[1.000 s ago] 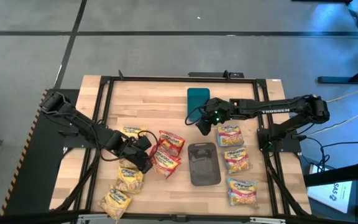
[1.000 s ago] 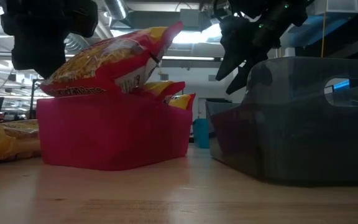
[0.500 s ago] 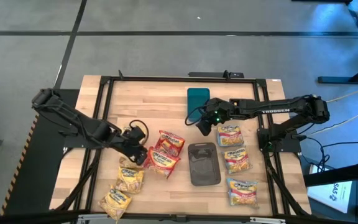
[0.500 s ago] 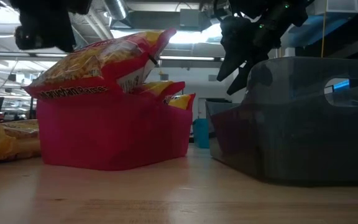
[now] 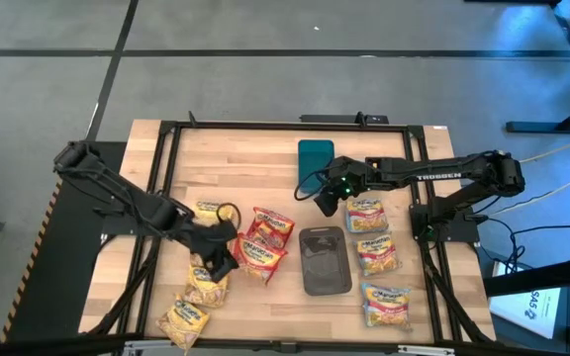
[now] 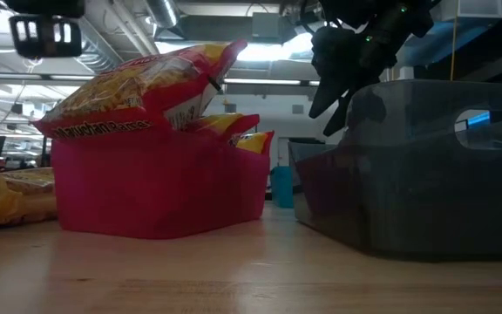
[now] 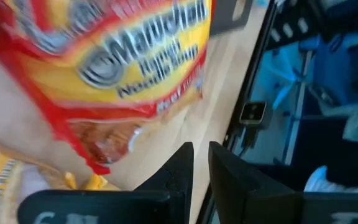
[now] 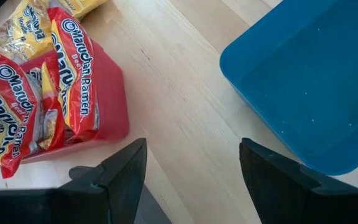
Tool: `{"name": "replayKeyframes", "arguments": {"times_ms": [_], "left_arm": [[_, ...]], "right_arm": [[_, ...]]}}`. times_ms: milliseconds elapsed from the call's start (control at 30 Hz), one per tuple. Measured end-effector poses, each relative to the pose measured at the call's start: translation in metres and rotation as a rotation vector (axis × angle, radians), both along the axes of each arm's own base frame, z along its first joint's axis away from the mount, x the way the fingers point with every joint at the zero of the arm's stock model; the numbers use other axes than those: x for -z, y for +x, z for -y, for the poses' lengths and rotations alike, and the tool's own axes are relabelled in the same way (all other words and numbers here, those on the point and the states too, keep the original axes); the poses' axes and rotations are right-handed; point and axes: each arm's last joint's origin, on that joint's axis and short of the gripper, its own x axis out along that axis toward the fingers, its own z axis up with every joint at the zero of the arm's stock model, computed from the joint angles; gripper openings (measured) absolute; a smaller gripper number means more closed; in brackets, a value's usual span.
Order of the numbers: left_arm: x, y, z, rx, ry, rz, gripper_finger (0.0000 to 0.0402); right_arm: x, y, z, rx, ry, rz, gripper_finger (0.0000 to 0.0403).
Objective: Sort Maruchan noodles
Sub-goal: Put the red bag into the red bin
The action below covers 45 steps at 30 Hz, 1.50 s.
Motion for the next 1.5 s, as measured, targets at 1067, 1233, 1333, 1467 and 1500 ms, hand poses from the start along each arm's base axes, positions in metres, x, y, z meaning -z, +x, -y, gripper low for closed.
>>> {"name": "replayKeyframes", "arguments": {"times_ms": [1067,1233,1333,1467,1500], "left_arm": [[0.017,0.019,0.004,0.036,0.024,-0.003,0.0043],[0.019,0.018,0.004,0.04,0.027,-0.019,0.0043],[0.021,0.019,0.005,0.033,0.039,-0.025,0.0043],[0.024,0.021,0.005,0.032,0.043,-0.034,0.0043],[0.024,0.021,0.005,0.032,0.044,-0.037,0.0043]], "right_arm": [[-0.002,0.1,-0.057,-0.224,-0.146,0.1,0.0253],[0.009,0.109,-0.056,-0.229,-0.138,-0.035,0.0253],[0.007,0.114,-0.058,-0.246,-0.124,-0.005,0.0253],[0.006,0.116,-0.061,-0.281,-0.087,0.021,0.0253],[0.006,0.116,-0.062,-0.288,-0.081,0.024,0.0253]]}}
